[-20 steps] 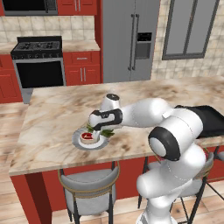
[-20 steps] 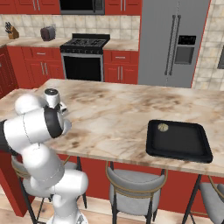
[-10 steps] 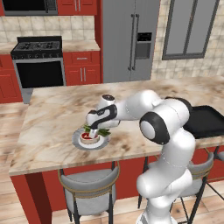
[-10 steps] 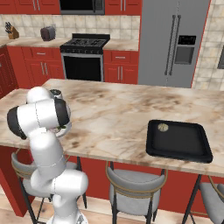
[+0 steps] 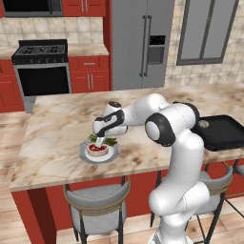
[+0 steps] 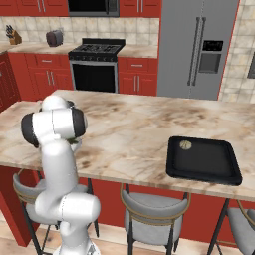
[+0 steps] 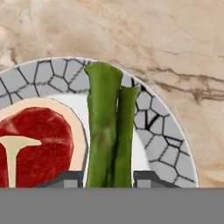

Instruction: Create a steak meal by picking up the steak and asparagus from the tray and placing them on the plate. Leave the dumpling on the tray.

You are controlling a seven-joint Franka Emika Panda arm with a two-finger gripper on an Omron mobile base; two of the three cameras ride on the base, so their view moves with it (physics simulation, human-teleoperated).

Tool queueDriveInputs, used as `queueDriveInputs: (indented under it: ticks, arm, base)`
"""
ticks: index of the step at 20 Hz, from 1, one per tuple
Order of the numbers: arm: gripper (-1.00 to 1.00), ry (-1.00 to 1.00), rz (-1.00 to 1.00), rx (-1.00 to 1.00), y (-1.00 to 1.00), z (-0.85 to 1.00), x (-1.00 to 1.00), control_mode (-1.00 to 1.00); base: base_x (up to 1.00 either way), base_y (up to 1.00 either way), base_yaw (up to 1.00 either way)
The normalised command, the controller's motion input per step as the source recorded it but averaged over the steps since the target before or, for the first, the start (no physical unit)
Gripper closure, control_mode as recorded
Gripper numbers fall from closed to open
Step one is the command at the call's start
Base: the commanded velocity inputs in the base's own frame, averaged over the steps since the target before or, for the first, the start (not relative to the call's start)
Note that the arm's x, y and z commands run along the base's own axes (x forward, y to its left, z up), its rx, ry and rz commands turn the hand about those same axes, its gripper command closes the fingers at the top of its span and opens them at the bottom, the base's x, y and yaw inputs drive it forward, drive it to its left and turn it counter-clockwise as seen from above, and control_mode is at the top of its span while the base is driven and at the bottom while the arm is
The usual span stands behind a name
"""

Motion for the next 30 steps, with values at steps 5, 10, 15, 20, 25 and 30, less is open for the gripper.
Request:
queueDriveInputs:
  ticks: [5,10,15,20,25,30]
  arm:
    - [1.00,0.00,0.02,-0.01,0.04,-0.32,0.33,-1.00]
    - [1.00,0.00,0.02,-0.02,0.06,-0.33,0.13,-1.00]
    - [1.00,0.00,0.03,-0.06,0.15,-0.24,-0.06,-1.00]
    - [1.00,0.00,0.02,-0.07,0.15,-0.23,-0.28,-1.00]
    - [1.00,0.00,0.00,-0.04,0.03,-0.18,-0.45,-1.00]
    - [1.00,0.00,0.00,0.00,-0.07,-0.03,-0.15,-1.00]
  base:
    - [0.00,0.00,0.00]
    - [0.00,0.00,0.00]
    - [0.00,0.00,0.00]
    - [0.00,0.00,0.00]
    - [0.00,0.00,0.00]
    - [0.00,0.00,0.00]
